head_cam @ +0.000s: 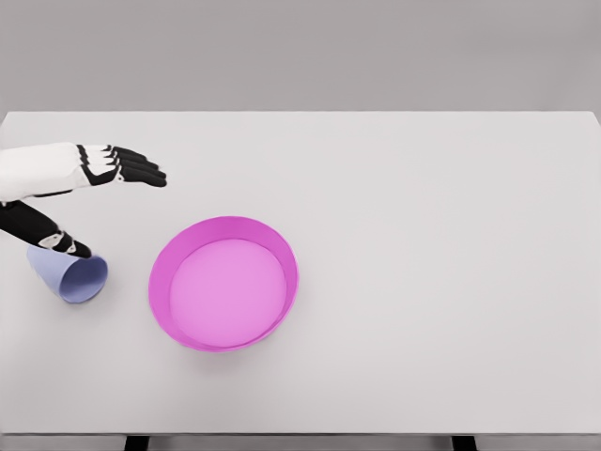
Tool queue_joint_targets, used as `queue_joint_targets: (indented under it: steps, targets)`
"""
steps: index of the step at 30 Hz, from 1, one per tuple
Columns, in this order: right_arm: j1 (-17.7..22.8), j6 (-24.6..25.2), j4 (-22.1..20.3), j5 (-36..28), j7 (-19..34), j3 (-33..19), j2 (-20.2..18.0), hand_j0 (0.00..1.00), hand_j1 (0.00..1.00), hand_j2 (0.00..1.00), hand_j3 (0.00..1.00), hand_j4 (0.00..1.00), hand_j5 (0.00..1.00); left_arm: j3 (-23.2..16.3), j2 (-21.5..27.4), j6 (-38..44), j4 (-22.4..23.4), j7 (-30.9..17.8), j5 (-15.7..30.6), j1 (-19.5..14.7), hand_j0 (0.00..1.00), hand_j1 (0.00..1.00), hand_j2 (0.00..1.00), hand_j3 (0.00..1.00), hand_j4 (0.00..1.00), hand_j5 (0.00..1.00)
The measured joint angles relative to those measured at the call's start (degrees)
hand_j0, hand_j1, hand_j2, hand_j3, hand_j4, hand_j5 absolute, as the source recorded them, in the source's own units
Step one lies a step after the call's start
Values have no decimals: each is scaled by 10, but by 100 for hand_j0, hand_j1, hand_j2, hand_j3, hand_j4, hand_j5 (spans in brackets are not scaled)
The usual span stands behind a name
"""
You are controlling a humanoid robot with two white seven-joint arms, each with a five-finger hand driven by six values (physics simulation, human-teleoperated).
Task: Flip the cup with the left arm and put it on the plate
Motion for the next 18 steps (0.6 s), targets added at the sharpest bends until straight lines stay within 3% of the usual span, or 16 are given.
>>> queue_joint_targets:
  steps: [7,18]
  targets:
    - [4,0,1,-1,0,0,0,100,100,100,100,100,100,-2,0,0,0,0,9,-12,100,100,100,100,100,100]
    - [4,0,2,-1,0,1,0,100,100,100,100,100,100,-17,72,0,16,0,8,44,100,100,100,100,100,100]
